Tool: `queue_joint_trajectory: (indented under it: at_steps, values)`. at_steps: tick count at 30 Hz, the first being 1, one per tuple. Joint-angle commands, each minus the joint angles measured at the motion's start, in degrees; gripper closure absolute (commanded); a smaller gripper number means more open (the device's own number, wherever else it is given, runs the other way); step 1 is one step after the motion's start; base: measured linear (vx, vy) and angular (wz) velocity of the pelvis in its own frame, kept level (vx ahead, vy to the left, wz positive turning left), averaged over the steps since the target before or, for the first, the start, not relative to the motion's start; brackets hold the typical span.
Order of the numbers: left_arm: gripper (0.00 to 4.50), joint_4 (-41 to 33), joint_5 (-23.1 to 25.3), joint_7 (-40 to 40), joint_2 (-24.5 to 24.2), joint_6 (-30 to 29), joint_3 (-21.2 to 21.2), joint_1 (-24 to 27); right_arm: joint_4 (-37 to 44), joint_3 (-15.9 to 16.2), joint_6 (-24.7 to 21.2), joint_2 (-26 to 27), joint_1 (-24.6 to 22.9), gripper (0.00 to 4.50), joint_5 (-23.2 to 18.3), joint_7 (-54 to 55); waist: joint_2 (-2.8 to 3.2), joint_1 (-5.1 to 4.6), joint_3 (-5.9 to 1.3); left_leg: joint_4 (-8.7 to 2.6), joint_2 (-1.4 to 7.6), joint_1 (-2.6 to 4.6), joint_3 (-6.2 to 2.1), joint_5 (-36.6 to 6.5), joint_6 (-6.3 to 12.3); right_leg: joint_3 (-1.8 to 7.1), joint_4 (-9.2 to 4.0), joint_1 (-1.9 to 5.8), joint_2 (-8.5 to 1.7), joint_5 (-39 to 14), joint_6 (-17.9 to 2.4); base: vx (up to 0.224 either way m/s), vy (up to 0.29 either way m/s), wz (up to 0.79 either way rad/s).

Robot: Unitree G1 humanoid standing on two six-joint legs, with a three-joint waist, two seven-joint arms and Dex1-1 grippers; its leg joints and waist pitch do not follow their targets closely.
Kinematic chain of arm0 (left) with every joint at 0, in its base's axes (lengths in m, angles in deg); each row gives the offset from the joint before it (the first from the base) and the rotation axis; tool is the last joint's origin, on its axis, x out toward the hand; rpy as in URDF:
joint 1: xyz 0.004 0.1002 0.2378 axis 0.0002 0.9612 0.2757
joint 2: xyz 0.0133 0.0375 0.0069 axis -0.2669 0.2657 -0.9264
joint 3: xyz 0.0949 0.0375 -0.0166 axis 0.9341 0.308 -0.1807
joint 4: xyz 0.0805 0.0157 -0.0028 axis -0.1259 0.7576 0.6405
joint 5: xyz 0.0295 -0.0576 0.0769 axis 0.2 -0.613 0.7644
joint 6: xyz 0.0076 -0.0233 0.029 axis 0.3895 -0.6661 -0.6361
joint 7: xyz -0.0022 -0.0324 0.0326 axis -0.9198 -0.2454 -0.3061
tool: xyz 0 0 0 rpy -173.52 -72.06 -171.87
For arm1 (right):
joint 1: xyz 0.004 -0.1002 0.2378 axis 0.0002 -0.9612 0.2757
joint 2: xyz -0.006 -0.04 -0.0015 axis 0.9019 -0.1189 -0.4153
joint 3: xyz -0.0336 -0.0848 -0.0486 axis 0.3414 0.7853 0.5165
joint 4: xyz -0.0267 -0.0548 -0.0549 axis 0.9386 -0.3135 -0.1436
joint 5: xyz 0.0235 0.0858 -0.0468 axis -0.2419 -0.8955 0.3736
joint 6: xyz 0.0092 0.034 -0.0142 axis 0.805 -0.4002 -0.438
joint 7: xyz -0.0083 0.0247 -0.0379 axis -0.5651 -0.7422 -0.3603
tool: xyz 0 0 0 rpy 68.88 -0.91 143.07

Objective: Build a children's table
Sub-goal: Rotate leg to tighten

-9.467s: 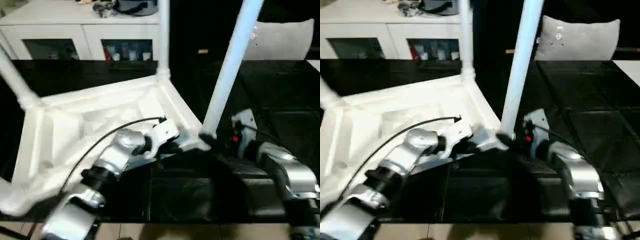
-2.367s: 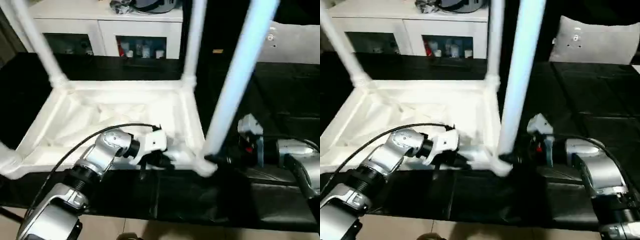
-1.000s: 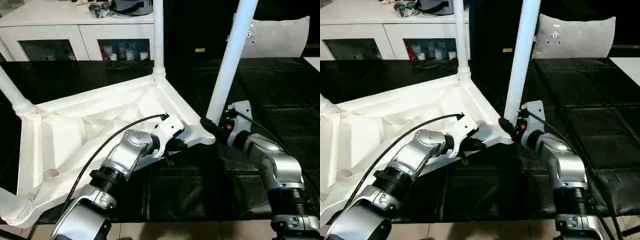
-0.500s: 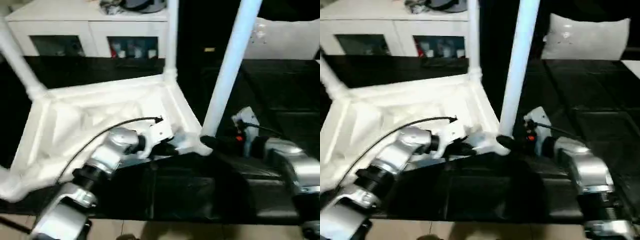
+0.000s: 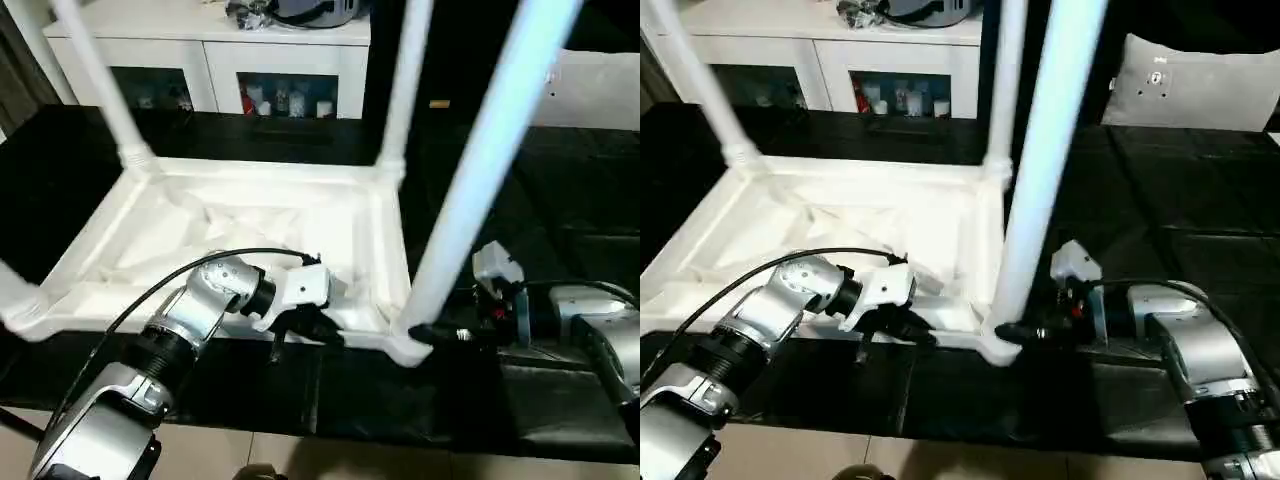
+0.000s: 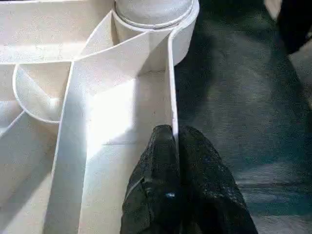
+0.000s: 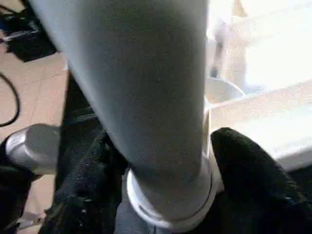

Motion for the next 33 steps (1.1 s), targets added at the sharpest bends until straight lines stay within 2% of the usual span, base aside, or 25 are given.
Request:
queue_joint_trajectory:
  at_steps: [1, 2, 7, 11, 14, 16, 18, 19, 21, 22, 25, 26, 28, 31, 32, 33]
  values:
    - [4.5, -0.8, -0.4, -2.9, 0.2, 2.2, 1.1, -2.5, 0.5, 0.3, 1.2, -0.6, -0.1, 2.0, 0.0, -0.9, -0.84, -0.35, -4.01, -3.79, 4.48, 0.21, -1.55, -1.8, 5.86, 4.69, -4.15, 3.83, -6.16, -15.2, -3.3, 0.0, 0.0, 0.0]
    - [4.5, -0.7, -0.5, -3.1, 0.1, 2.3, 1.2, -2.6, 0.4, 0.4, 1.1, -0.5, -0.1, 2.2, -0.2, -1.1, -0.91, -0.38, -4.03, -3.77, 4.42, 0.19, -1.55, -1.7, 5.88, 4.66, -4.22, 3.83, -6.09, -15.3, -3.1, 0.0, 0.0, 0.0]
    - [4.5, -0.3, -0.5, -3.6, 0.1, 3.0, 1.2, -2.7, 0.6, 0.8, 0.6, -0.4, 0.0, 2.51, -0.8, -1.9, -0.89, -0.38, -4.15, -3.69, 4.42, 0.1, -1.6, -0.8, 6.02, 4.65, -4.01, 3.86, -6.08, -14.1, -3.1, 0.0, 0.0, 0.0]
    - [4.5, -0.5, -0.7, -3.8, 0.2, 2.7, 1.0, -2.4, 1.4, 0.9, -0.7, -0.3, -0.6, 2.53, -1.8, -2.4, -0.87, -0.34, -4.12, -3.68, 4.41, 0.11, -1.58, -0.8, 6.13, 4.61, -4.06, 3.84, -6.06, -14.2, -3.1, 0.0, 0.0, 0.0]
    - [4.5, -1.6, -1.9, -1.8, 1.3, -0.6, -0.2, -1.9, 3.3, -0.7, -4.3, 2.1, -1.0, 2.56, -4.3, 1.1, -0.94, -0.35, -4.08, -3.78, 4.55, 0.18, -1.63, -0.6, 6.1, 4.67, -4.06, 3.86, -6.02, -14.2, -3.1, 0.0, 0.0, 0.0]
    - [4.5, -2.1, -1.4, 0.4, 1.7, -2.8, -0.5, -1.9, 3.8, -1.4, -6.2, 3.6, -0.7, 2.56, -4.5, 4.3, -0.79, -0.42, -4.05, -3.79, 4.53, 0.15, -1.66, -1.0, 5.74, 4.62, -4.14, 3.78, -6.14, -14.7, -3.1, 0.0, 0.0, 0.0]
    - [4.5, -2.9, -0.5, 4.5, 2.8, -7.2, -1.2, -2.1, 3.3, -2.9, -9.2, 7.0, 0.6, 2.56, -3.6, 11.7, -0.91, -0.88, -3.88, -3.98, 4.45, 0.21, -1.64, -2.0, 4.74, 4.5, -4.49, 3.78, -6.1, -16.8, -2.8, 0.0, 0.0, 0.0]
    - [4.5, -3.2, -0.4, 9.0, 4.8, -11.2, -2.5, -2.4, 2.4, -3.9, -10.6, 9.5, 1.7, 2.56, -2.4, 17.2, -0.91, -1.34, -3.64, -4.15, 4.08, 0.38, -1.58, -3.3, 3.47, 4.28, -5.1, 3.85, -6.11, -20.0, -2.0, 0.0, 0.0, 0.0]
    - [4.5, -3.5, -0.6, 10.9, 5.9, -13.2, -3.0, -2.4, 1.5, -4.6, -11.2, 11.0, 2.4, 2.56, -1.6, 20.5, -0.87, -1.97, -3.55, -4.24, 4.04, 0.49, -1.65, -3.7, 2.43, 4.15, -5.35, 3.79, -6.05, -21.4, -1.7, 0.0, 0.0, 0.0]
    - [4.5, -4.0, -0.8, 13.8, 7.7, -16.1, -3.8, -2.5, 0.2, -5.6, -12.7, 13.3, 3.6, 2.56, -0.5, 25.6, -0.89, -2.77, -3.64, -4.21, 3.73, 0.34, -1.73, -3.7, 2.05, 4.02, -5.55, 4.09, -6.07, -22.2, -0.9, 0.0, 0.0, 0.0]
    - [4.5, -3.9, -0.6, 17.4, 9.9, -18.5, -4.6, -2.6, -1.0, -6.9, -15.0, 16.0, 4.9, 2.57, 0.4, 31.3, -0.97, -3.77, -3.76, -4.08, 3.58, 0.1, -1.78, -3.2, 2.86, 4.09, -5.52, 4.21, -6.01, -20.5, -1.1, 0.0, 0.0, 0.0]
    - [4.5, -3.9, -0.6, 17.4, 9.9, -18.5, -4.6, -2.6, -1.0, -6.9, -15.0, 16.0, 4.9, 2.57, 0.4, 31.3, -1.04, -4.19, -3.81, -4.05, 3.6, -0.11, -1.8, -2.2, 3.32, 4.2, -5.1, 4.23, -5.93, -18.5, -1.8, 0.0, 0.0, 0.0]
    - [4.5, -3.1, -0.5, 23.1, 13.2, -20.8, -6.0, -2.9, -1.8, -7.8, -17.2, 19.5, 5.8, 2.57, 2.1, 38.3, -1.08, -4.49, -4.0, -3.85, 3.26, -0.32, -1.73, -0.7, 3.95, 4.15, -4.95, 4.46, -5.94, -17.0, -2.1, 0.0, 0.0, 0.0]
    - [4.5, -2.5, -0.3, 28.9, 16.7, -22.1, -7.3, -2.9, -2.3, -7.7, -16.6, 22.4, 5.8, 2.57, 3.3, 42.4, -0.97, -4.53, -4.19, -3.7, 3.34, -0.33, -1.69, 1.6, 4.95, 4.16, -4.64, 4.33, -5.75, -14.2, -2.7, 0.0, 0.0, 0.0]
    - [4.5, -3.4, 0.1, 30.0, 17.7, -23.1, -7.1, -2.4, -2.6, -8.4, -15.7, 24.0, 5.8, 2.57, 2.7, 43.9, -1.19, -4.52, -4.28, -3.65, 3.47, -0.35, -1.67, 2.4, 5.54, 4.3, -4.48, 4.31, -5.73, -13.1, -2.9, 0.0, 0.0, 0.0]
    - [4.5, -3.5, 0.2, 30.1, 17.8, -23.2, -7.0, -2.2, -2.7, -8.7, -15.5, 24.4, 5.8, 2.01, 2.4, 44.2, -0.96, -4.49, -4.32, -3.68, 3.82, -0.45, -1.86, 3.2, 6.05, 4.41, -4.13, 4.28, -5.94, -11.5, -3.6, 0.0, 0.0, 0.0]
